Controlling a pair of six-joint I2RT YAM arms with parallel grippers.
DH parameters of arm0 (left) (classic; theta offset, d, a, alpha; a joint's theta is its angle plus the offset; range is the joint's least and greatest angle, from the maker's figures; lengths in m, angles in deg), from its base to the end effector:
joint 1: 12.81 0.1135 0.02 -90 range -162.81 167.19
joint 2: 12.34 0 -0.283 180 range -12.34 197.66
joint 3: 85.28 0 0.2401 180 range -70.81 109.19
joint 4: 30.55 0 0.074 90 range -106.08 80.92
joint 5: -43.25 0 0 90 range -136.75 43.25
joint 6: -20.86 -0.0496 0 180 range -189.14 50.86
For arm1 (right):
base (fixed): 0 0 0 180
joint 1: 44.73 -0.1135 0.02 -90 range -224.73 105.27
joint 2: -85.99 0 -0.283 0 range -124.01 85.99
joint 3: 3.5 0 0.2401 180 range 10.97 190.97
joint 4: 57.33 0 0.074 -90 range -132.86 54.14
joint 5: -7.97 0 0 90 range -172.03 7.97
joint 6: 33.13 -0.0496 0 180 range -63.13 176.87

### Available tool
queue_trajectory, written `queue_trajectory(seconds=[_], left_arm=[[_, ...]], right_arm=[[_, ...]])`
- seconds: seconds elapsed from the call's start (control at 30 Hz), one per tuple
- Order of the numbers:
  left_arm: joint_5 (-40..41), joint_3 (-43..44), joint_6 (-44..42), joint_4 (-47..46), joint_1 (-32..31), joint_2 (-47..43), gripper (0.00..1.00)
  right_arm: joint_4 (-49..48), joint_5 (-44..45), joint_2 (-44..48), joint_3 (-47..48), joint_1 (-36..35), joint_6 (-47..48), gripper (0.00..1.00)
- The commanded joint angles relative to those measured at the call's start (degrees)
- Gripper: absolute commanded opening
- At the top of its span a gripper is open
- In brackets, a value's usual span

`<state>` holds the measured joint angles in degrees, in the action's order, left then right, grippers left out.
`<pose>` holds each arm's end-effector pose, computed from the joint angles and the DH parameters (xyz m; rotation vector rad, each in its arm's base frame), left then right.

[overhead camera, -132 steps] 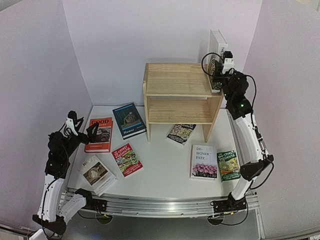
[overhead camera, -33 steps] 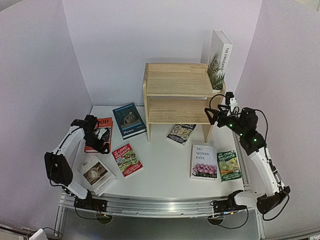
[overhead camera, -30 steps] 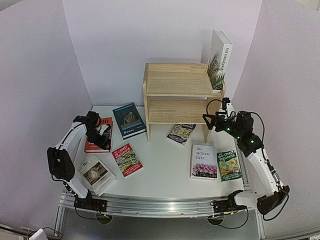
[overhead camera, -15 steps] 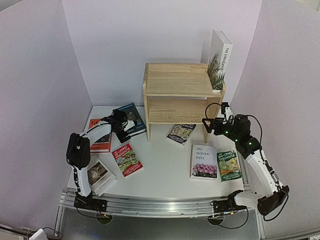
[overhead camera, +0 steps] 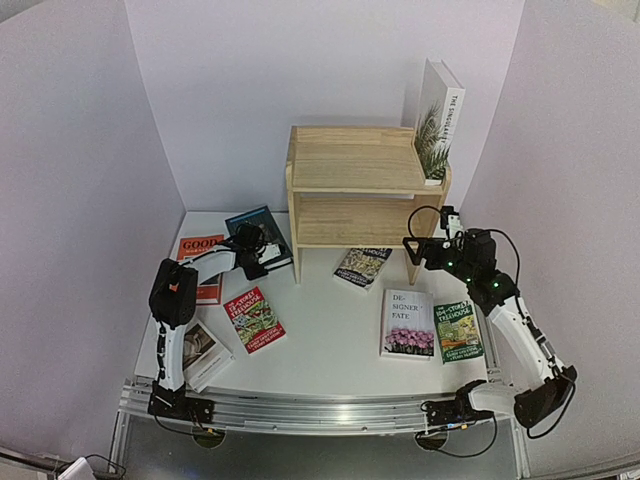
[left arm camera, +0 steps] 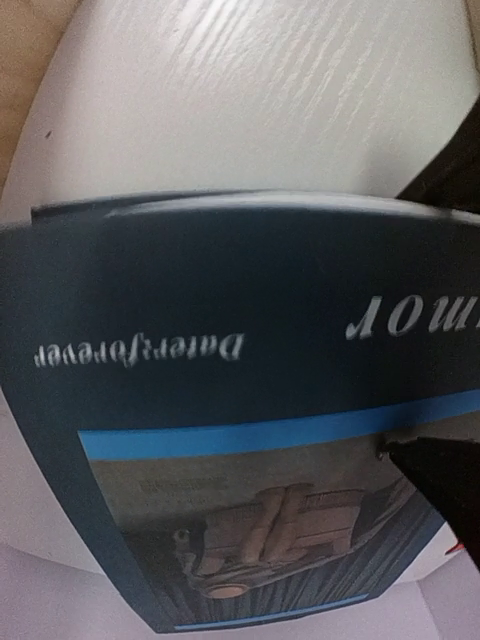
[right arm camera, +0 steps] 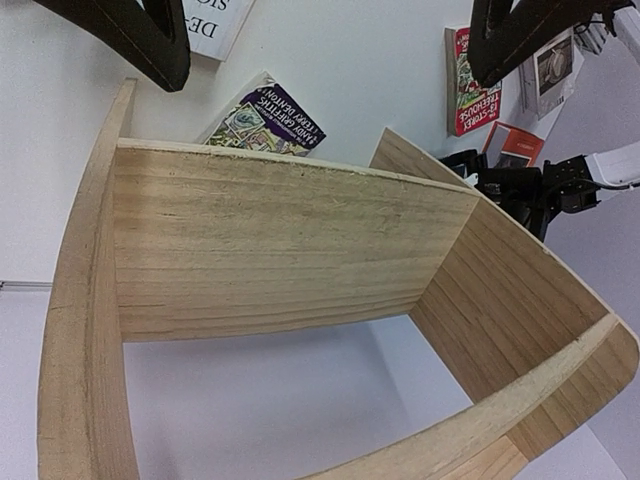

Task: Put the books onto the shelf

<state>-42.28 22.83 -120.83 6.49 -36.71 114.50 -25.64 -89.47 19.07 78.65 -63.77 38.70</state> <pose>0.4464 -0.1936 0.1608 1.5476 2.0459 0.2869 0.2426 0.0905 0.4020 -0.1063 1.8917 0.5678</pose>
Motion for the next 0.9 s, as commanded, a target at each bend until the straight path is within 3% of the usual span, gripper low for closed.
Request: queue_trajectory(seconds=[0.0,0.1,0.2,0.37,0.5,0.67,0.87], left_arm=[[-0.27,-0.09,-3.16,-1.4,0.03,-1.1,0.58],[-1.62,0.04,-3.35,1.02,0.07,-1.26,0.34],[-1.53,-0.04,-3.02,1.22,0.16,-1.49,0.03],[0.0,0.89,-2.17,1.46,0.98,-2.52,0.0],[-0.7,2.34,0.12,8.81,1.65,-7.24,0.0],[-5.83,-3.45,-0.64,19.65,1.64,-19.15,0.0],[-11.6,-12.11,-2.29,34.91,0.8,-34.2,0.0]], right_arm=[[-1.43,0.67,-0.31,0.26,-0.33,-1.53,0.94],[-1.49,0.77,-0.31,0.06,-0.45,-1.94,0.94],[-1.55,0.81,-0.31,0.0,-0.68,-2.32,0.93],[-1.39,0.67,0.03,-0.41,-1.42,-2.85,0.92],[-0.84,0.91,0.13,-1.38,-4.13,-3.73,0.91],[1.9,3.52,-3.9,0.1,-14.24,-3.89,0.92],[3.16,2.89,-15.5,5.82,-24.39,-11.83,0.92]])
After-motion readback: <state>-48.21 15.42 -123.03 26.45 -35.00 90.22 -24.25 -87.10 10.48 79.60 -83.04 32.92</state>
